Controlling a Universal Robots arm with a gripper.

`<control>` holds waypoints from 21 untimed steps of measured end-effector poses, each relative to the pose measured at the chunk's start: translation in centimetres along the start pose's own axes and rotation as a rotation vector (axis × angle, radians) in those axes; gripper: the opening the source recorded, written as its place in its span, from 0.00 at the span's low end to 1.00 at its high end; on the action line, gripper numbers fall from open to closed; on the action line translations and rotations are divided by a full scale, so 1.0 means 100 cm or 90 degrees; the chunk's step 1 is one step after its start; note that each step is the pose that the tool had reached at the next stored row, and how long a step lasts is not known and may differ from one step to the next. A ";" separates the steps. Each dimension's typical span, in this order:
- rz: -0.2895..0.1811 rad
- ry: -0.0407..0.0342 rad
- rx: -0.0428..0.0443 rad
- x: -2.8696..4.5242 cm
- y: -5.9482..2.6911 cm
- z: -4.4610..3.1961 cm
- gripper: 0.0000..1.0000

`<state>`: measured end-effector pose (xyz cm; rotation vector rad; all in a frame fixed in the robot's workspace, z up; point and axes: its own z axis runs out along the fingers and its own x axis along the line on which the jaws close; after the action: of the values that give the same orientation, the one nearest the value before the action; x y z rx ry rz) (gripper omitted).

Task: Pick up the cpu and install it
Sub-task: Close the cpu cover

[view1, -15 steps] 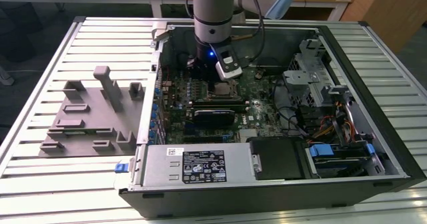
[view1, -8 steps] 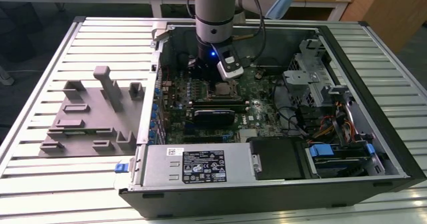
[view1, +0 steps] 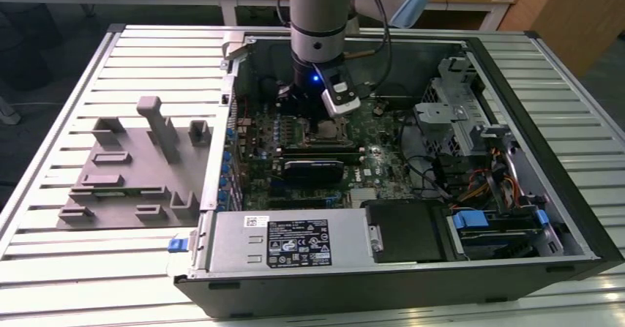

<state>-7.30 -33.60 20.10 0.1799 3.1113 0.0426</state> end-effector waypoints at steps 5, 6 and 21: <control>0.000 0.0034 0.0004 -0.0042 0.0005 -0.0007 0.11; 0.000 0.0042 0.0004 -0.0052 0.0007 -0.0008 0.11; 0.000 0.0113 0.0014 -0.0149 0.0019 -0.0052 0.11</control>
<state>-5.81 -33.60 20.66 0.1812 3.1291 0.0410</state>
